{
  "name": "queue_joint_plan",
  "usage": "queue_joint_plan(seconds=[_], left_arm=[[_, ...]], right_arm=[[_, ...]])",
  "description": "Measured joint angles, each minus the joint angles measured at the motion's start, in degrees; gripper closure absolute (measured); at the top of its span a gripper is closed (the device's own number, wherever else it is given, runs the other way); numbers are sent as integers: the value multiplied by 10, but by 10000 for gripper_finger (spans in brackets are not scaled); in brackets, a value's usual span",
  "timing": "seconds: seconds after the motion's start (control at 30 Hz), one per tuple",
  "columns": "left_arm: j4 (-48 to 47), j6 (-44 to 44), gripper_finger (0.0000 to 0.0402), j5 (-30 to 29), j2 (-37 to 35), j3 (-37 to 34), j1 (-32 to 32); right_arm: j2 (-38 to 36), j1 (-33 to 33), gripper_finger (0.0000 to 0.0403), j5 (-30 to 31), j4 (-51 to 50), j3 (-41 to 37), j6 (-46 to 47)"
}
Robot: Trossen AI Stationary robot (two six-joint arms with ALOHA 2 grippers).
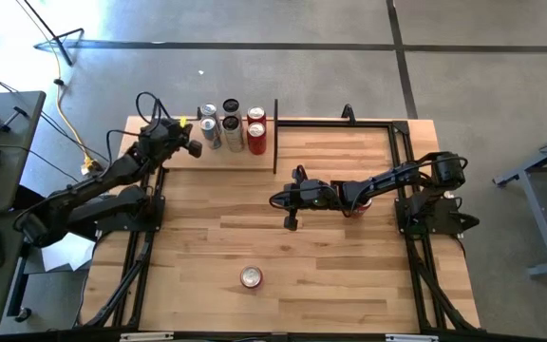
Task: Place canned beverage on shelf
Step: Put the blue soda can aligned with the other blue soda can on the shelf
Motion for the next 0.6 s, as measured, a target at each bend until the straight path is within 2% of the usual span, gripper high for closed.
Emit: queue_joint_plan(seconds=[0.2,0.4,0.6], left_arm=[[123,-1,399,60,16,-56,14],[134,29,401,148,-6,-57,-8],[129,46,401,151,-59,-57,-80]], right_arm=[[0,0,403,0,0,0,0],[-5,4,403,-4,-18,4,-6],[-39,31,403,-11,-137,49,-13]])
